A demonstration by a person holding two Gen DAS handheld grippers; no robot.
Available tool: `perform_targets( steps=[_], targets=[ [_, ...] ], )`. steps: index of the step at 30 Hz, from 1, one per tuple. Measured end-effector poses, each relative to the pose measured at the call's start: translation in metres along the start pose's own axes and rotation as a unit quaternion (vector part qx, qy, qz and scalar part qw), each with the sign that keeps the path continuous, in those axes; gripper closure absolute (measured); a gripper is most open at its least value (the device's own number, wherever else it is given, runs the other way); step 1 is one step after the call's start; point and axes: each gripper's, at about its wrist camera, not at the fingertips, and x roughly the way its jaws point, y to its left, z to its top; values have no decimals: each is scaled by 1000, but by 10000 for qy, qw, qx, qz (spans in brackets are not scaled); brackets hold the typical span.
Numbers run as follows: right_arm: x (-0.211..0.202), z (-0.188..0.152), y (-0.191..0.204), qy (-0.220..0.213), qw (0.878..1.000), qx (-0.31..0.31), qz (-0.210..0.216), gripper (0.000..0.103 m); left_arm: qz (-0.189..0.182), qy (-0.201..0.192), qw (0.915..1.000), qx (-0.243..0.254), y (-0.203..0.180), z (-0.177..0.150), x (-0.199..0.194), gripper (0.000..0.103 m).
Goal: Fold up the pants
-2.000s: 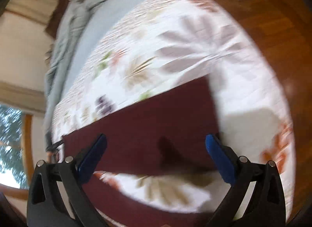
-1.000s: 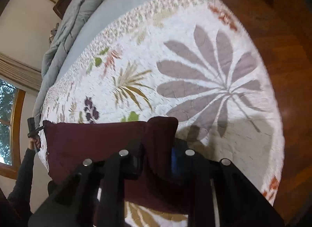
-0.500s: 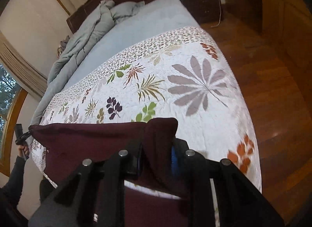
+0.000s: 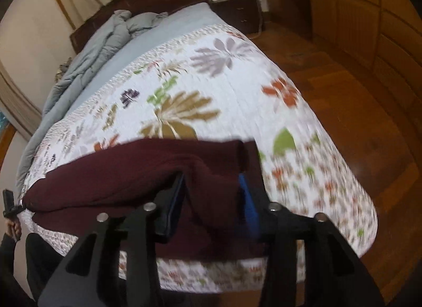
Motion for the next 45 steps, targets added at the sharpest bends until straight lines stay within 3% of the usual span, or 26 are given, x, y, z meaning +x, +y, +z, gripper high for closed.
perform_targets(
  steps=[2,4,6,8,11,13,15,17,20,21,22,23,24,26,27,29,30,32,37,39,40,41,42,44,45],
  targets=[
    [1,-13,-4,110,9997,227,-71,46,202,54,9996,-209,7,-13,2,51],
    [-4,-22,-9,131,9987,484,-109,40,497,-35,9978,-433,14,-23,-6,42],
    [-13,-34,-20,152,9939,1085,91,33,726,-102,9955,-601,17,-33,-17,39],
    [-21,-44,-29,174,9839,1747,339,33,788,-265,9940,-709,12,-43,-29,39],
    [-33,-57,-33,-16,9502,2808,1354,28,873,-646,9916,-702,-9,-54,-50,39],
    [-28,-59,-32,-52,9167,3473,1974,23,806,-941,9905,-593,-29,-61,-62,36],
    [-15,-54,-32,-2,8906,3959,2239,23,508,-1182,9895,-665,-41,-64,-68,31],
    [-2,-47,-34,6,8772,4286,2162,23,63,-1294,9889,-729,-52,-60,-65,25],
    [23,-34,-36,249,8707,4548,1855,22,-508,-1128,9867,-1057,-53,-52,-40,22],
    [30,-30,-36,316,8723,4536,1800,37,-594,-970,9863,-1193,-52,-45,-27,22],
    [37,-23,-32,430,8810,4420,1633,71,-583,-879,9866,-1247,-51,-41,-15,22],
    [42,-12,-23,519,8940,4186,1513,89,-530,-907,9859,-1304,-52,-39,-10,22],
    [40,-2,-15,451,9044,3959,1530,93,-523,-936,9836,-1450,-50,-39,-8,22],
    [14,15,9,-84,9352,3192,1532,94,-800,-1010,9760,-1758,-45,-40,-7,22],
    [-6,18,25,-600,9469,2632,1745,94,-854,-1043,9722,-1916,-43,-42,-8,22],
    [-12,9,28,-802,9529,2439,1616,94,-715,-1071,9707,-2027,-39,-46,-10,22],
    [-4,-2,20,-685,9538,2541,1447,93,-724,-1087,9685,-2119,-37,-49,-10,22],
    [30,-32,-4,-185,9428,3047,1340,93,-810,-1051,9654,-2246,-32,-51,-5,22],
    [45,-50,-11,-264,9289,3334,1590,84,-336,-1058,9661,-2332,-20,-40,8,22],
    [48,-54,-15,-197,9250,3410,1664,80,-305,-1274,9634,-2340,-18,-35,7,32],
    [49,-53,-16,-158,9252,3410,1658,80,-278,-1349,9630,-2316,-18,-32,6,69],
    [50,-47,-12,-128,9272,3348,1675,81,-323,-1398,9631,-2276,-18,-28,5,76],
    [51,-37,-9,-131,9292,3297,1664,89,-425,-1588,9615,-2203,-22,-24,-2,81],
    [38,-20,-1,-311,9316,3172,1749,93,-532,-1844,9591,-2080,-30,-19,-16,84],
    [32,-14,-1,-402,9310,3144,1809,94,-669,-2020,9536,-2130,-33,-20,-27,85]
  ],
)
